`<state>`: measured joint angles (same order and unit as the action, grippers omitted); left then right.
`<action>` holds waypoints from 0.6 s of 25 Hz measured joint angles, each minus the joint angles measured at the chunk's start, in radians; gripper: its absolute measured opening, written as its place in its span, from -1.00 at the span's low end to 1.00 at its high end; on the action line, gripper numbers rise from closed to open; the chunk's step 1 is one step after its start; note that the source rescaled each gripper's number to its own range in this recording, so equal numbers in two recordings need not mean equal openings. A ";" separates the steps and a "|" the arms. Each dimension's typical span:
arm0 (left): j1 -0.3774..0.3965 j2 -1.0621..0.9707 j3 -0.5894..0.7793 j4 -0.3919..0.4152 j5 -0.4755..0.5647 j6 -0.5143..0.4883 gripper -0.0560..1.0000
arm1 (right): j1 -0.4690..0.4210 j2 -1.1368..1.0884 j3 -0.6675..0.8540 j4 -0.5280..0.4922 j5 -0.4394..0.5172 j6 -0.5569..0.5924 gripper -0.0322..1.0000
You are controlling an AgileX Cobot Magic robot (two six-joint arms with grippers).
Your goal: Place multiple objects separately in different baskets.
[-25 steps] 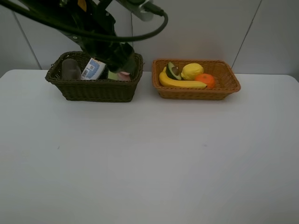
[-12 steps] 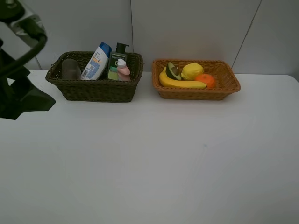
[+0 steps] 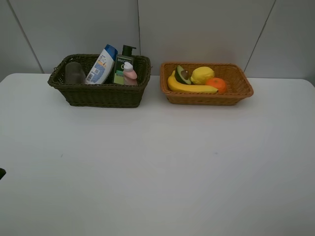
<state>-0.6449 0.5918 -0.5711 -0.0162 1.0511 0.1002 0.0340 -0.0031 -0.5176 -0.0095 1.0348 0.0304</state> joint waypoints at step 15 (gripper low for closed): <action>0.002 -0.132 0.151 -0.030 0.019 -0.003 0.89 | 0.000 0.000 0.000 0.000 0.000 0.000 1.00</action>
<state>-0.6427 0.4594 -0.4202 -0.0460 1.0705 0.0973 0.0340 -0.0031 -0.5176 -0.0095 1.0348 0.0304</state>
